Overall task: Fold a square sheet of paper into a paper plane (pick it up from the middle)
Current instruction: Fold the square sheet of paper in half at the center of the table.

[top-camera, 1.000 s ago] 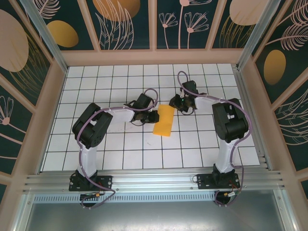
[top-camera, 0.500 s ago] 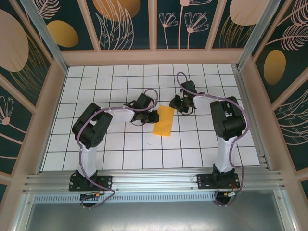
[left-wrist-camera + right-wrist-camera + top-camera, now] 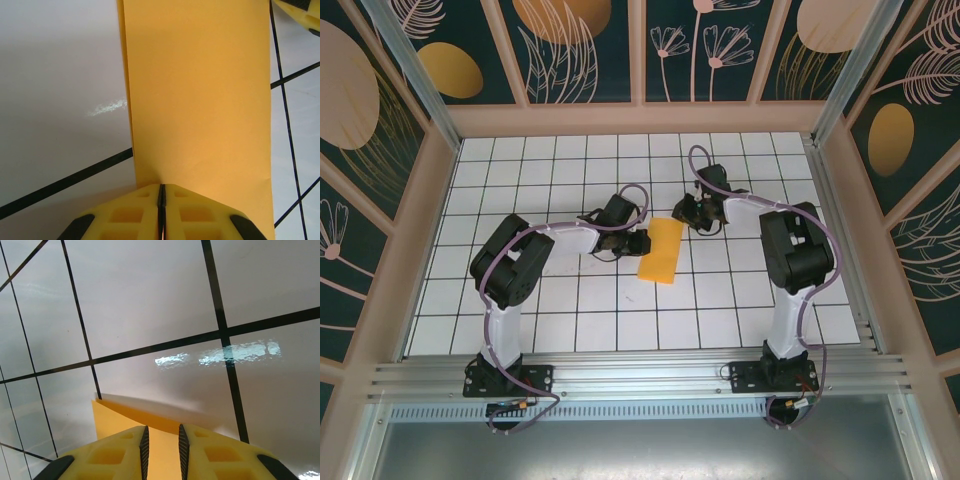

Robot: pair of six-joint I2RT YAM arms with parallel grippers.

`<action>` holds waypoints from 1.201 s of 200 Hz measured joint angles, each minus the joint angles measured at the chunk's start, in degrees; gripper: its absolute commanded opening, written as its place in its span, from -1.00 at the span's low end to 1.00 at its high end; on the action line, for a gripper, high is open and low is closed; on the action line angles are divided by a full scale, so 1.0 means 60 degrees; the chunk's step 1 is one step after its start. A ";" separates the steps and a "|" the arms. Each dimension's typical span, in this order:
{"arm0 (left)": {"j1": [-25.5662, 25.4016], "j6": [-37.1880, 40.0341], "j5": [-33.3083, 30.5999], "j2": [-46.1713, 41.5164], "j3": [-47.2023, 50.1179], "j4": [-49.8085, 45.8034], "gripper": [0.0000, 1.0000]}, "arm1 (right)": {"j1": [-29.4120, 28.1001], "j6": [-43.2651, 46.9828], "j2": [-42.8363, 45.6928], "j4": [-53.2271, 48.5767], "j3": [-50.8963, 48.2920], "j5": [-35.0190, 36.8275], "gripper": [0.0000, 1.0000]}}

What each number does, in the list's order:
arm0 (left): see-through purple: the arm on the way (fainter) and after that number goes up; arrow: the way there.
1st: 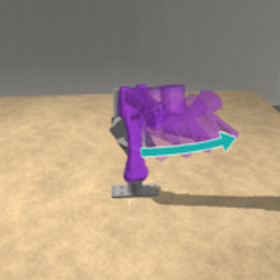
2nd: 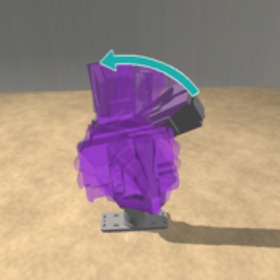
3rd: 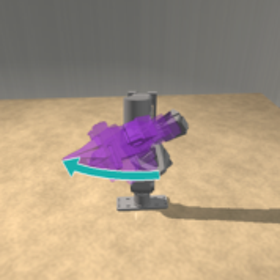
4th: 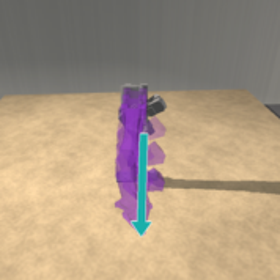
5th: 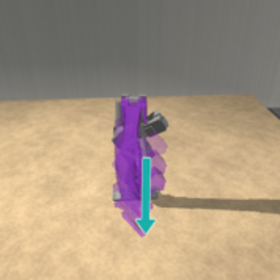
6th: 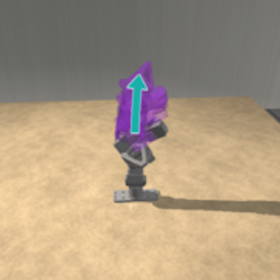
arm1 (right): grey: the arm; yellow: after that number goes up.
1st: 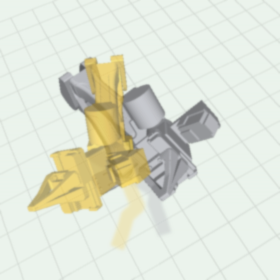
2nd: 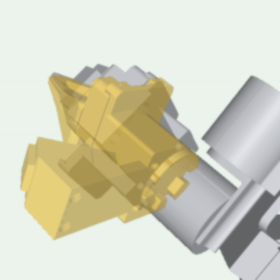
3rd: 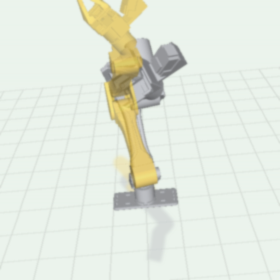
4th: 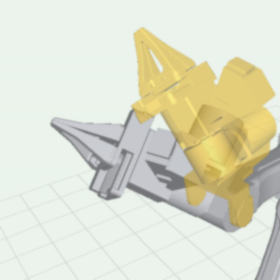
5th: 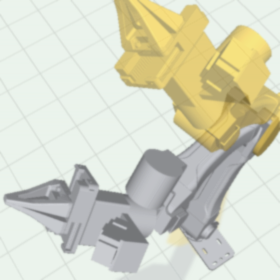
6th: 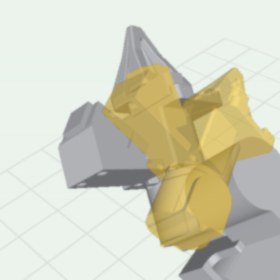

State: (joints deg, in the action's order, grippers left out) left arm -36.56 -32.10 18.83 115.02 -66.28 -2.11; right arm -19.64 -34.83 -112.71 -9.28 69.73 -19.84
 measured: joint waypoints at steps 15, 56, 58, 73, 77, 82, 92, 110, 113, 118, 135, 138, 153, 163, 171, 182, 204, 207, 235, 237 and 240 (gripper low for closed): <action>0.0000 0.0000 0.0000 -0.0004 0.0000 0.0000 -0.78 | 0.0000 -0.0004 -0.0149 -0.0004 0.0000 0.0084 -0.47; 0.0000 0.0000 -0.0011 -0.0036 0.0055 0.0062 -0.78 | 0.0025 -0.0036 -0.0306 -0.0011 0.0011 0.0146 -0.47; 0.0000 0.0000 -0.0011 -0.0036 0.0062 0.0062 -0.79 | 0.0025 -0.0036 -0.0306 -0.0015 0.0015 0.0146 -0.47; -0.0011 0.0000 -0.0015 -0.0047 0.0084 0.0095 -0.79 | 0.0025 -0.0036 -0.0306 -0.0051 0.0051 0.0146 -0.47; -0.0011 0.0000 -0.0025 -0.0047 0.0087 0.0095 -0.79 | 0.0025 -0.0033 -0.0306 -0.0069 0.0066 0.0146 -0.46; -0.0022 0.0000 -0.0040 -0.0055 0.0095 0.0102 -0.79 | 0.0025 -0.0033 -0.0306 -0.0080 0.0069 0.0146 -0.46; -0.0025 0.0000 -0.0066 -0.0058 0.0102 0.0106 -0.79 | 0.0025 -0.0033 -0.0295 -0.0091 0.0069 0.0138 -0.45; -0.0029 0.0000 -0.0084 -0.0069 0.0117 0.0124 -0.79 | 0.0025 -0.0029 -0.0160 -0.0219 0.0069 0.0197 -0.45; -0.0029 -0.0004 -0.0084 -0.0073 0.0120 0.0131 -0.79 | 0.0033 -0.0029 -0.0106 -0.0244 0.0066 0.0226 -0.44; -0.0029 -0.0004 -0.0084 -0.0073 0.0124 0.0135 -0.79 | 0.0047 -0.0033 -0.0015 -0.0288 0.0066 0.0251 -0.44; -0.0029 0.0000 -0.0084 -0.0073 0.0127 0.0142 -0.79 | 0.0098 -0.0029 0.0455 -0.0331 0.0036 0.0317 -0.44; -0.0029 0.0000 -0.0084 -0.0073 0.0127 0.0142 -0.79 | 0.0102 -0.0029 0.0543 -0.0331 0.0029 0.0313 -0.44; -0.0029 0.0000 -0.0084 -0.0073 0.0127 0.0142 -0.79 | 0.0117 -0.0033 0.1107 -0.0277 -0.0146 0.0302 -0.44; -0.0029 -0.0004 -0.0084 -0.0073 0.0127 0.0142 -0.79 | 0.0087 -0.0036 0.1486 -0.0219 -0.0368 0.0299 -0.43; -0.0029 -0.0004 -0.0084 -0.0073 0.0127 0.0142 -0.79 | 0.0029 -0.0036 0.1734 -0.0197 -0.0565 0.0302 -0.43; -0.0029 -0.0004 -0.0084 -0.0073 0.0127 0.0142 -0.79 | -0.0124 -0.0047 0.1971 -0.0168 -0.0834 0.0302 -0.43; -0.0029 -0.0004 -0.0084 -0.0076 0.0127 0.0142 -0.79 | -0.0630 -0.0193 0.2036 -0.0102 -0.1253 0.0299 -0.43; -0.0029 -0.0004 -0.0084 -0.0076 0.0127 0.0146 -0.79 | -0.0721 -0.0233 0.2022 -0.0106 -0.1297 0.0302 -0.43; -0.0033 -0.0004 -0.0091 -0.0091 0.0171 0.0193 -0.79 | -0.1417 -0.0368 0.1869 -0.0025 -0.1472 0.0321 -0.44; -0.0033 -0.0004 -0.0091 -0.0091 0.0171 0.0200 -0.79 | -0.1453 -0.0379 0.1858 -0.0011 -0.1490 0.0331 -0.44; -0.0033 0.0000 -0.0098 -0.0091 0.0175 0.0204 -0.79 | -0.1494 -0.0430 0.1851 0.0015 -0.1526 0.0339 -0.44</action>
State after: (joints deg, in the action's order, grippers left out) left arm -36.75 -32.10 18.24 114.48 -65.23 -0.89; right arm -28.60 -37.41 -101.60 -9.19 60.58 -17.80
